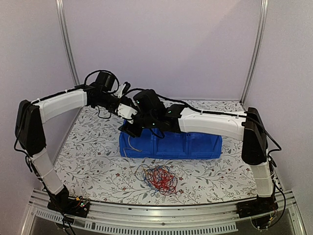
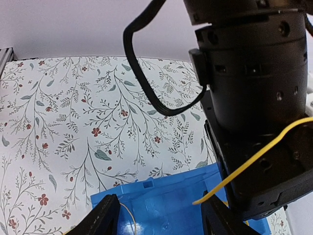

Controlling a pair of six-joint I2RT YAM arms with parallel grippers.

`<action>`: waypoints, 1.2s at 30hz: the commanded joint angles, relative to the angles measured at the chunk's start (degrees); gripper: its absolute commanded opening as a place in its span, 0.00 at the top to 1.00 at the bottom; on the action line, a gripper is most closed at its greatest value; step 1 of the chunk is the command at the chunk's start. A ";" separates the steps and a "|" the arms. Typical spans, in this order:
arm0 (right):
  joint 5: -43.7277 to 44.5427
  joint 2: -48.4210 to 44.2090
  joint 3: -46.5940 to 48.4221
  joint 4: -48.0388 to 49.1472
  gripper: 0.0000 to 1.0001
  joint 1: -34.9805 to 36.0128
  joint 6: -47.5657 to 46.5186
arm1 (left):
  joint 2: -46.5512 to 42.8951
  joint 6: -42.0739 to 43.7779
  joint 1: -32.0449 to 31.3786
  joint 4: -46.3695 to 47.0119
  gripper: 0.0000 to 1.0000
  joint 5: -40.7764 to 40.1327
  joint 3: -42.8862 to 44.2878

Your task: Untangle the cables

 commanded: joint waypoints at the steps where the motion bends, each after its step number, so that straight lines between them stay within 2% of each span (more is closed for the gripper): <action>1: -2.38 0.04 4.84 3.64 0.41 0.53 1.51 | -0.97 0.05 -0.62 -0.94 0.51 1.83 -1.11; 4: -6.92 -0.05 6.82 1.59 0.43 0.64 1.61 | -0.76 -0.06 -0.59 -0.91 0.51 1.64 -1.11; 14: -3.46 1.41 8.67 2.49 0.56 0.80 2.77 | -0.94 -0.12 -0.61 -0.73 0.52 1.56 -1.18; 23: -1.15 3.52 12.92 2.51 1.00 0.63 4.49 | -1.63 0.12 -0.64 -0.70 0.51 0.85 -1.42; 30: 1.99 1.17 13.24 1.57 1.00 -1.75 4.08 | -2.43 0.29 -0.50 -0.69 0.51 0.24 -1.89; 36: 2.39 -4.38 8.42 1.92 1.00 -6.02 3.19 | -2.72 0.62 -0.17 -0.85 0.51 -0.41 -2.10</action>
